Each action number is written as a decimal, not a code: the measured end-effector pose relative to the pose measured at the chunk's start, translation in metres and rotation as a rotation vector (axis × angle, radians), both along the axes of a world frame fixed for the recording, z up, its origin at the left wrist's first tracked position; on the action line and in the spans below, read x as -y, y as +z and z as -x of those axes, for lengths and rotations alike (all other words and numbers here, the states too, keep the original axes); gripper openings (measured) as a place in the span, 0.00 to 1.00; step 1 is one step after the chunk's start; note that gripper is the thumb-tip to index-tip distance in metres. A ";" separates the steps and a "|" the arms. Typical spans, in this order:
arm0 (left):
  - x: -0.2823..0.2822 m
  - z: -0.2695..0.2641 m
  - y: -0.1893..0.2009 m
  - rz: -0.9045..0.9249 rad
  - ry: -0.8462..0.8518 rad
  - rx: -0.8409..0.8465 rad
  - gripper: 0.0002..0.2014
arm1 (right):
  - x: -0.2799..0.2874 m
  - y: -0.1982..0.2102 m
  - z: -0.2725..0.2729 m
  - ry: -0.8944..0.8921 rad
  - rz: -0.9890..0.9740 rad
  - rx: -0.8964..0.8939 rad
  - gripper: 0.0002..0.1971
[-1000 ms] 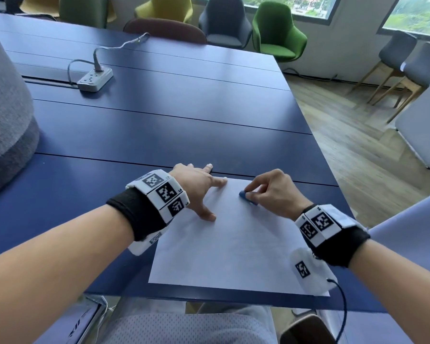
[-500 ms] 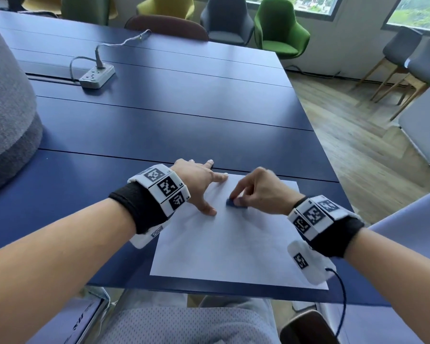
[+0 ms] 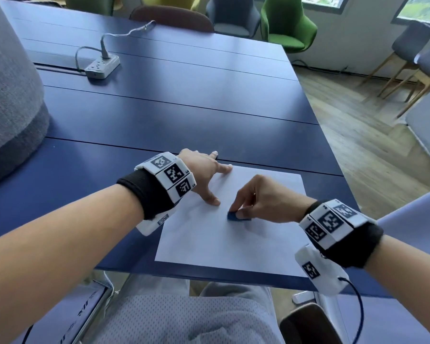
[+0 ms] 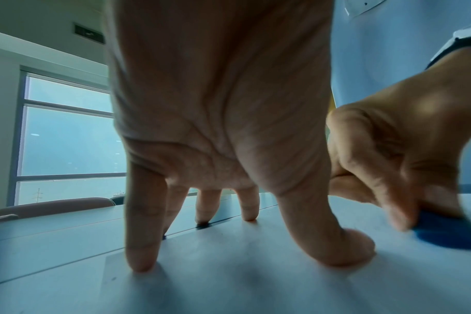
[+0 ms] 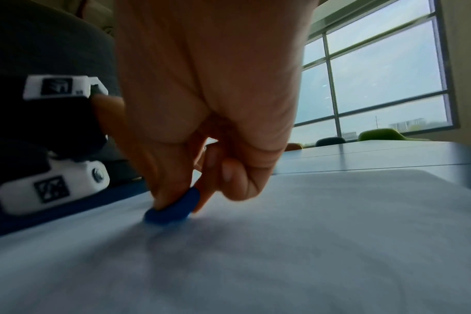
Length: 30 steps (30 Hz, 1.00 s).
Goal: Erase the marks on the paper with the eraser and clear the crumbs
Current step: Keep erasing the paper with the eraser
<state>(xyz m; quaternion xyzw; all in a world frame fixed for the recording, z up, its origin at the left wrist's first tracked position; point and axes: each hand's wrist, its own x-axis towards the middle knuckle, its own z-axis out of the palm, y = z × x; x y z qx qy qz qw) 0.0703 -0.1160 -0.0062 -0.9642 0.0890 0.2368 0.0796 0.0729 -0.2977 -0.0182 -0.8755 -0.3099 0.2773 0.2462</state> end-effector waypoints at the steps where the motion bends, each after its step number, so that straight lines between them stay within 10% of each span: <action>1: 0.000 0.000 0.000 0.000 0.002 -0.002 0.50 | -0.001 0.001 -0.002 0.007 0.013 -0.001 0.07; 14: 0.000 0.000 0.001 -0.016 -0.008 -0.001 0.50 | 0.001 0.001 -0.018 -0.174 -0.093 0.123 0.06; 19: -0.001 0.000 0.000 -0.015 -0.012 0.006 0.50 | 0.005 0.007 0.004 0.103 0.078 -0.100 0.08; 24: 0.000 0.001 0.000 -0.018 -0.009 0.009 0.50 | -0.002 0.001 -0.008 -0.117 -0.094 0.110 0.07; 30: 0.000 0.001 0.000 -0.023 -0.013 0.006 0.49 | 0.008 0.005 0.016 0.133 0.049 0.035 0.09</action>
